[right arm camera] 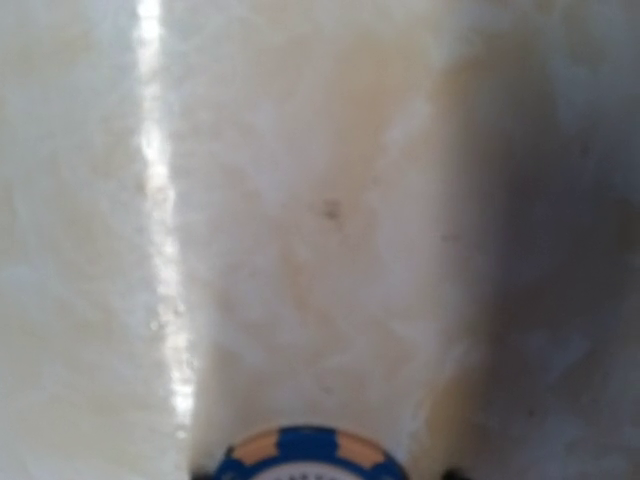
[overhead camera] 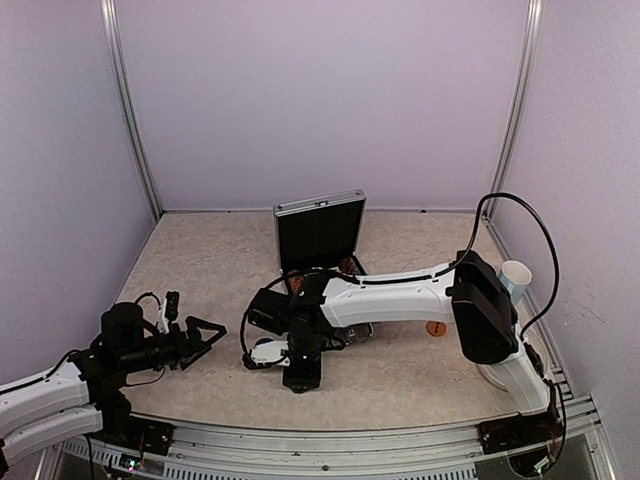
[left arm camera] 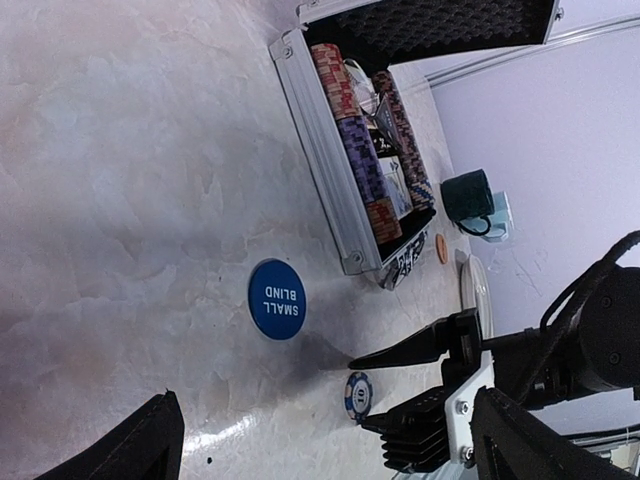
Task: Pack up texas hold em set
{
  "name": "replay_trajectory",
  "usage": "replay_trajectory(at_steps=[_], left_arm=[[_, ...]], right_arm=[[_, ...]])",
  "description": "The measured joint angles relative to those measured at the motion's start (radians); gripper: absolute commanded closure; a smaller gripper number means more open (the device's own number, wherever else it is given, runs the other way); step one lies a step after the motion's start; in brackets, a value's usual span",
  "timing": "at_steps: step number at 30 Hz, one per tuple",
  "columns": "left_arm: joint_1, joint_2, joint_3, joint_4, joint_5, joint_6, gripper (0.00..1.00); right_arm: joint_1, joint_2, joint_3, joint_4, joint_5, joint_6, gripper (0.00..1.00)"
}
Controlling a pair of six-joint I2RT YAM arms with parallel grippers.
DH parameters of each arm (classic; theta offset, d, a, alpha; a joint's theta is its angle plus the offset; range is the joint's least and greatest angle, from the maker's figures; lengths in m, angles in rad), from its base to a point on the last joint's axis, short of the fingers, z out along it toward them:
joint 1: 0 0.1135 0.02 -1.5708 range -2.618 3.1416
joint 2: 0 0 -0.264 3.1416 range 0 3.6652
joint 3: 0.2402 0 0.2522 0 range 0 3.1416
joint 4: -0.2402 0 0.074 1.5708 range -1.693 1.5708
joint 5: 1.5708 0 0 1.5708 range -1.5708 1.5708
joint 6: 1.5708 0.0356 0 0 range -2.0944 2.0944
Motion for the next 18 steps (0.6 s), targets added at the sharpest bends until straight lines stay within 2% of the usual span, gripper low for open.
replay_trajectory(at_steps=[12,14,18], left_arm=[[0.0,0.048,-0.035,0.068,0.026,-0.001,0.01],[0.0,0.06,-0.046,0.094,0.036,-0.002,0.02],[0.0,0.088,-0.058,0.126,0.053,-0.002,0.02]], right_arm=[[-0.001,-0.074,-0.015,0.042,0.046,0.003,0.48],[-0.004,-0.098,-0.015,0.051,0.049,0.003,0.44],[-0.008,-0.118,-0.015,0.058,0.043,0.004,0.27]])
